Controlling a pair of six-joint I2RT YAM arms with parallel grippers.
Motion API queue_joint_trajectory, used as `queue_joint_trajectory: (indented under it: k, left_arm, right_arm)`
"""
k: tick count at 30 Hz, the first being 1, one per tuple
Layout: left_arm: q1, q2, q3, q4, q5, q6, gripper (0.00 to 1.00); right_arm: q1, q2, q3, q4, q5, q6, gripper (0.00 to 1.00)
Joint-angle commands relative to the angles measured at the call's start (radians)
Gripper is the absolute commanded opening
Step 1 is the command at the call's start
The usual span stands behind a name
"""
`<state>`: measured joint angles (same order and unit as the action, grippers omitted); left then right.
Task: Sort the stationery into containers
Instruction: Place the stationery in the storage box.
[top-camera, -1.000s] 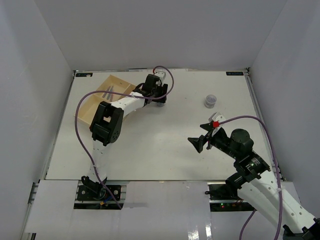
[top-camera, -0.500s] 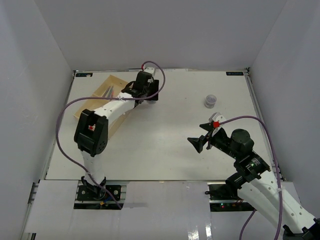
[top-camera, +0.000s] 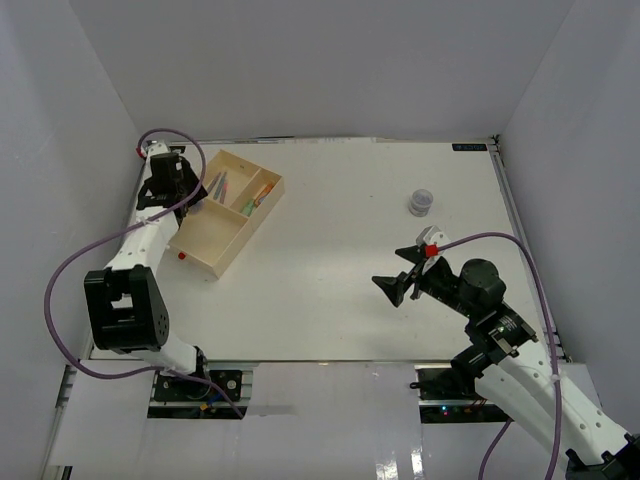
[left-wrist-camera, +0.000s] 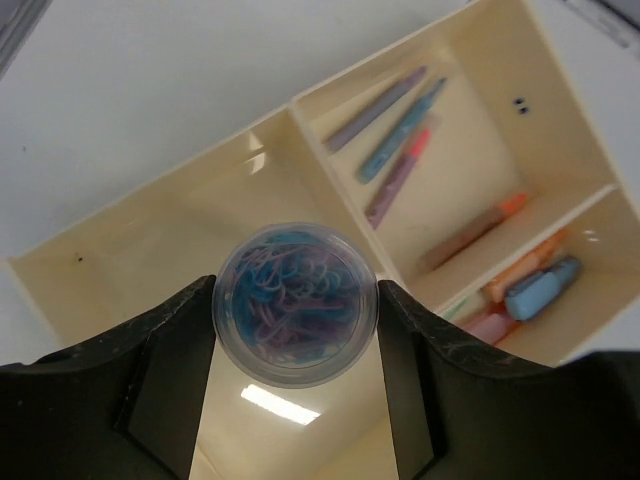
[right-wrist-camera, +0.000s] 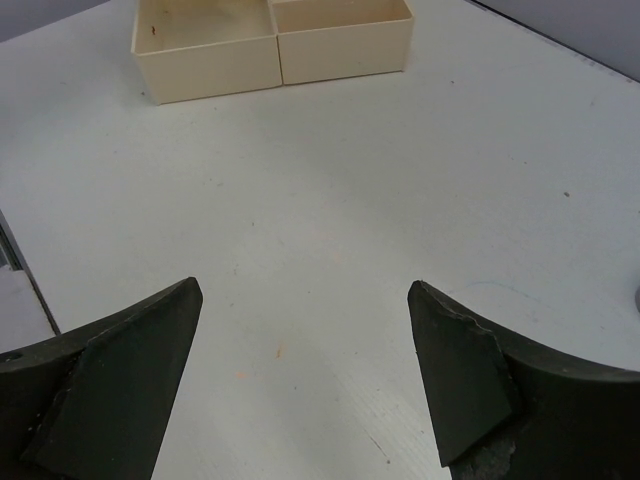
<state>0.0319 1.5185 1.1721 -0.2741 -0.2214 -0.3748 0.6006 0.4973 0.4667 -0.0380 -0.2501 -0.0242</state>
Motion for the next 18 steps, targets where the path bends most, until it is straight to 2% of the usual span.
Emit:
queue_joint_trajectory:
  k: [1, 13, 18]
  left_arm:
    - [0.046, 0.023, -0.031, 0.05, 0.047, -0.05, 0.21]
    - [0.085, 0.187, -0.016, 0.21, -0.027, -0.081, 0.22]
    - [0.085, 0.229, 0.006, 0.219, -0.032, -0.084, 0.33]
  right_arm:
    - [0.004, -0.006, -0.007, 0.063, -0.012, 0.013, 0.9]
    - [0.002, -0.022, -0.023, 0.055, -0.008, 0.017, 0.9]
    - [0.002, -0.019, -0.025, 0.05, 0.008, 0.05, 0.9]
